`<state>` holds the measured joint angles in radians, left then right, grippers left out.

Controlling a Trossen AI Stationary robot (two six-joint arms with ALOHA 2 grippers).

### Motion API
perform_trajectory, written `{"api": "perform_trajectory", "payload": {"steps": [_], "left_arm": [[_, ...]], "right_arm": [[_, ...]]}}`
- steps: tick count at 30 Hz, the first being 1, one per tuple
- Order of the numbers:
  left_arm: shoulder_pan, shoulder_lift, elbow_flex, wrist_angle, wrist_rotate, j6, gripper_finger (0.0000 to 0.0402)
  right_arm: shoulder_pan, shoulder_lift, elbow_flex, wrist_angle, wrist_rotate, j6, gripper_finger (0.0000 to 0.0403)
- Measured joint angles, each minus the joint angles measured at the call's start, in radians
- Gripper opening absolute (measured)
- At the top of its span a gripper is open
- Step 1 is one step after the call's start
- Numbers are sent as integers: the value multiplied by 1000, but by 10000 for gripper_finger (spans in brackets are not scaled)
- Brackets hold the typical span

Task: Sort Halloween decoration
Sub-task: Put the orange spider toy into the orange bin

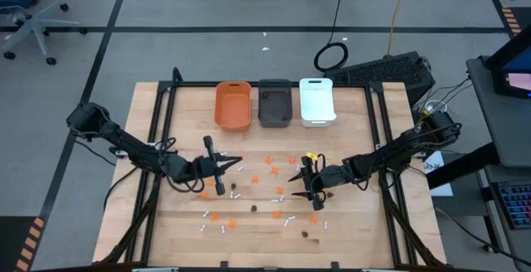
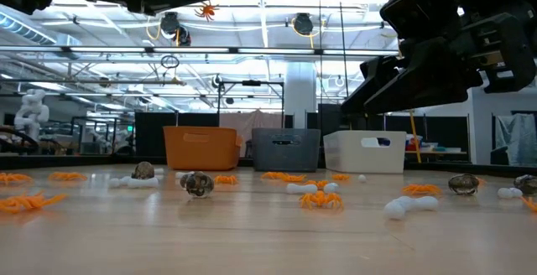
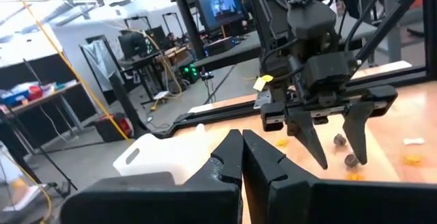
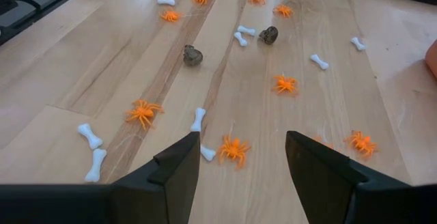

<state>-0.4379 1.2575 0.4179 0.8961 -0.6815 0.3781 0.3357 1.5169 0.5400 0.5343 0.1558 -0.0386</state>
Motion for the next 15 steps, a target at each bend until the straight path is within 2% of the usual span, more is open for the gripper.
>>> {"api": "perform_trajectory", "payload": {"steps": [6,15], "left_arm": [[-1,0,0,-1,0,78,0],[-1,0,0,-17,25,72,0]], "right_arm": [[0,0,0,0,0,0,201],[0,0,0,0,0,0,201]]}}
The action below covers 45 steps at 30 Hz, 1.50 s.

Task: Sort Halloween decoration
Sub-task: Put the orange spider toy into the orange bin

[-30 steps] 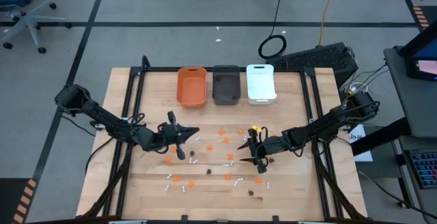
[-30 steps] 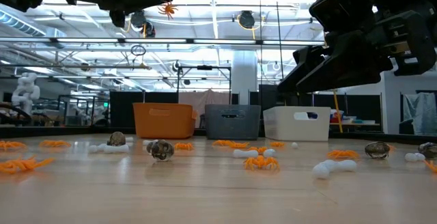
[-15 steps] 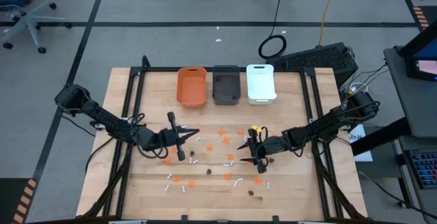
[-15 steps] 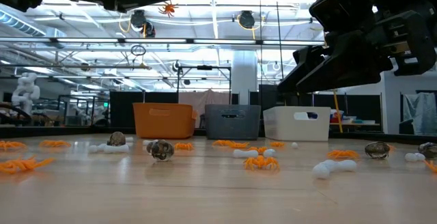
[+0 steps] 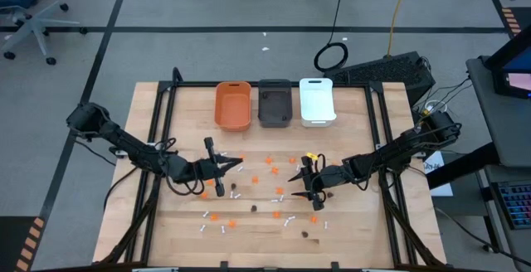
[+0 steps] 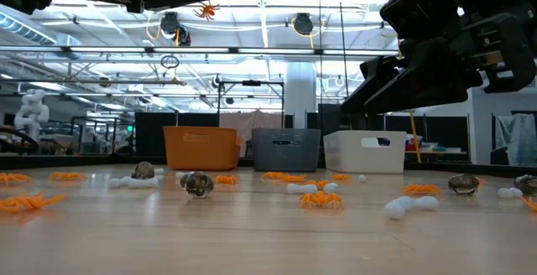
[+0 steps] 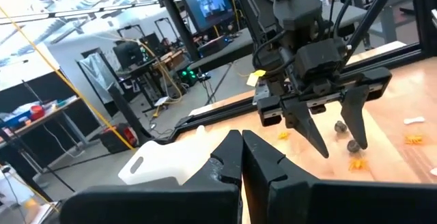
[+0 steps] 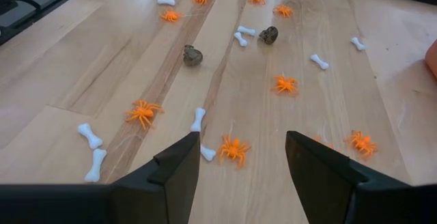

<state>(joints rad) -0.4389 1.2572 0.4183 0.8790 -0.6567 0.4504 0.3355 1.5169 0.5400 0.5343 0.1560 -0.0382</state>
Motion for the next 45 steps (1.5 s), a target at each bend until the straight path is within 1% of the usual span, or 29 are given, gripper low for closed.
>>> {"api": "perform_trajectory", "payload": {"steps": [5,10,14,16,19,22,27,29,32,35,38,41,45], "left_arm": [[1,0,0,2,-1,-88,0],[1,0,0,2,-11,-266,0],[1,0,0,2,-88,-447,0],[2,0,0,2,-122,-515,0],[19,0,4,2,-172,-555,0],[66,0,14,1,-208,-569,0],[189,-1,31,-5,-210,-569,0],[248,-2,32,-6,-180,-573,0],[352,-2,32,-23,-82,-624,0],[462,-2,32,-90,27,-703,0],[565,-2,32,-177,108,-772,0],[651,-2,32,-276,152,-811,0],[739,-2,32,-331,160,-813,0]], "right_arm": [[0,0,0,0,0,0,201],[0,0,0,0,0,-1,201],[0,0,0,0,0,-2,201],[0,0,0,0,0,-1,201],[0,0,0,0,0,-1,201],[0,0,0,0,0,-1,201],[0,0,0,0,0,-1,201],[0,0,0,0,0,-2,201],[0,0,0,0,0,-2,201],[0,0,0,0,0,-2,201],[0,0,0,-1,0,-1,201],[0,0,0,-1,0,-1,201],[0,0,0,0,0,-6,201]]}}
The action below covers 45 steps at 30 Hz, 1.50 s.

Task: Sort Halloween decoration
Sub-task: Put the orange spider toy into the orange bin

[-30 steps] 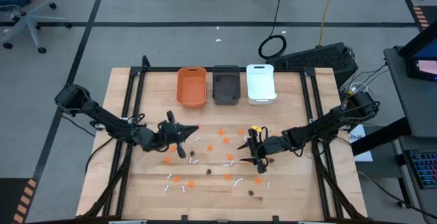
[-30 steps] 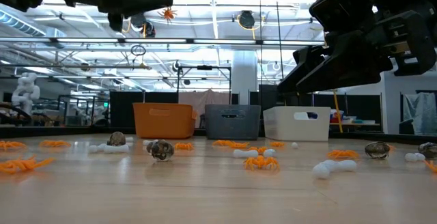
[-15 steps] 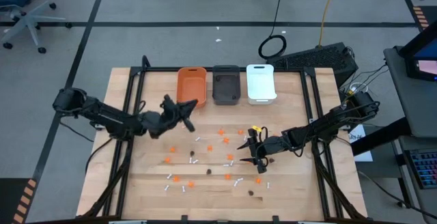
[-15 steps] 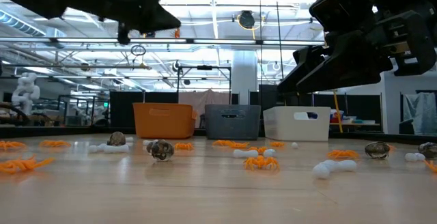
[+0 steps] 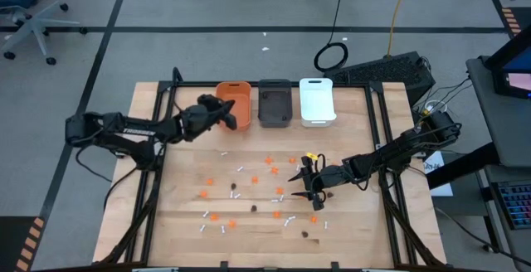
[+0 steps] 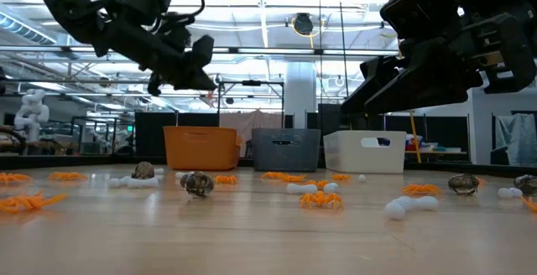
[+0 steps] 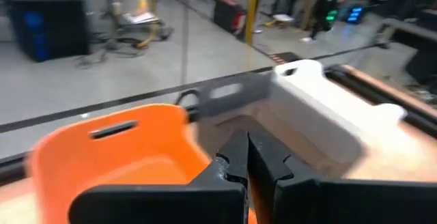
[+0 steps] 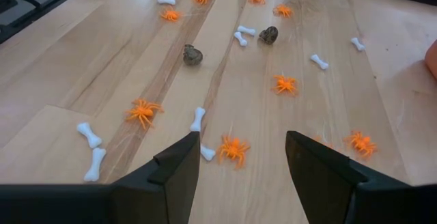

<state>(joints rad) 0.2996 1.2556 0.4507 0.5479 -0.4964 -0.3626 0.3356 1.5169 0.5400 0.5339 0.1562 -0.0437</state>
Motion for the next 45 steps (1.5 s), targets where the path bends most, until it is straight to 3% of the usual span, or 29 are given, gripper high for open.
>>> {"api": "perform_trajectory", "payload": {"steps": [7,20,28,36,45], "left_arm": [[86,0,0,-58,96,-47,0],[113,1,0,-143,110,-74,1],[113,1,0,-143,120,-77,61],[76,1,-1,-139,86,-51,106],[-141,1,-2,-93,-128,-14,106]], "right_arm": [[0,0,0,0,0,-6,201],[0,0,0,0,1,-2,201],[0,0,0,0,1,4,201],[0,0,0,0,1,20,201],[0,0,0,0,1,62,201]]}}
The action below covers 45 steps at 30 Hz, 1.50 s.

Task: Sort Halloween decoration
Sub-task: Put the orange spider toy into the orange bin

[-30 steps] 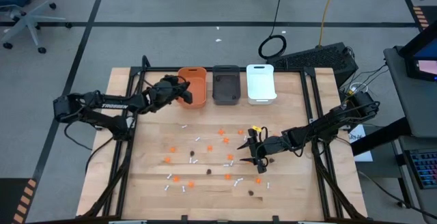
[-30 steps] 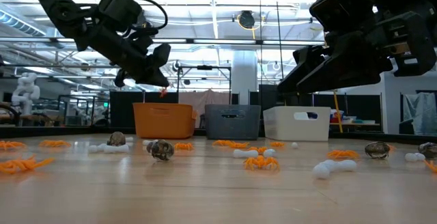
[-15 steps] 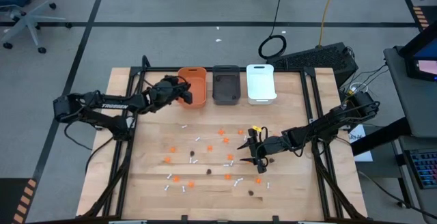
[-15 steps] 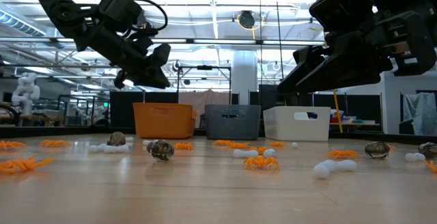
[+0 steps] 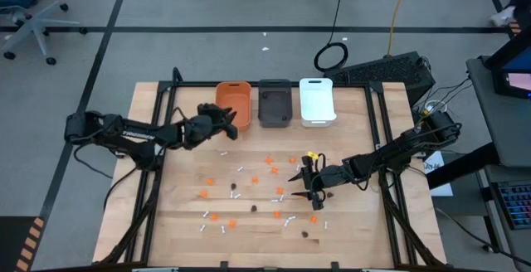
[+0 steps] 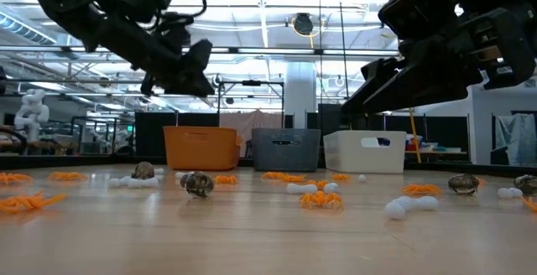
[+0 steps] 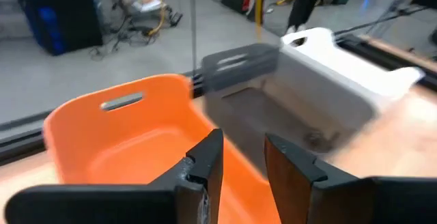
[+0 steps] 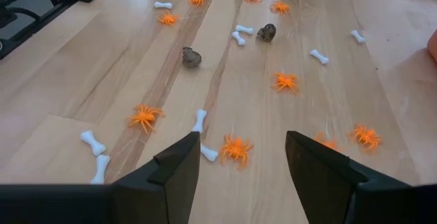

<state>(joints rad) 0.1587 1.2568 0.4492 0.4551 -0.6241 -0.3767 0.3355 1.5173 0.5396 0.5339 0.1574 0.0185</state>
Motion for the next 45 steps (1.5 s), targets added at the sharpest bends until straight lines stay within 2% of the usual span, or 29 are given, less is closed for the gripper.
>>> {"api": "perform_trajectory", "payload": {"steps": [4,12,21,27,32,45], "left_arm": [[-104,0,0,61,-81,9,106],[-261,0,0,116,-92,19,106],[-425,0,0,122,-221,19,106],[-491,36,0,130,-223,16,106],[-541,105,0,185,-222,16,106],[-588,248,0,320,-222,16,106]], "right_arm": [[0,0,0,0,3,0,201],[-2,15,0,-29,56,-11,201],[-105,92,56,-6,49,2,201],[-163,233,131,-14,-54,-27,201],[-184,318,176,-14,-58,-55,201],[-228,335,192,-46,-67,-36,201]]}}
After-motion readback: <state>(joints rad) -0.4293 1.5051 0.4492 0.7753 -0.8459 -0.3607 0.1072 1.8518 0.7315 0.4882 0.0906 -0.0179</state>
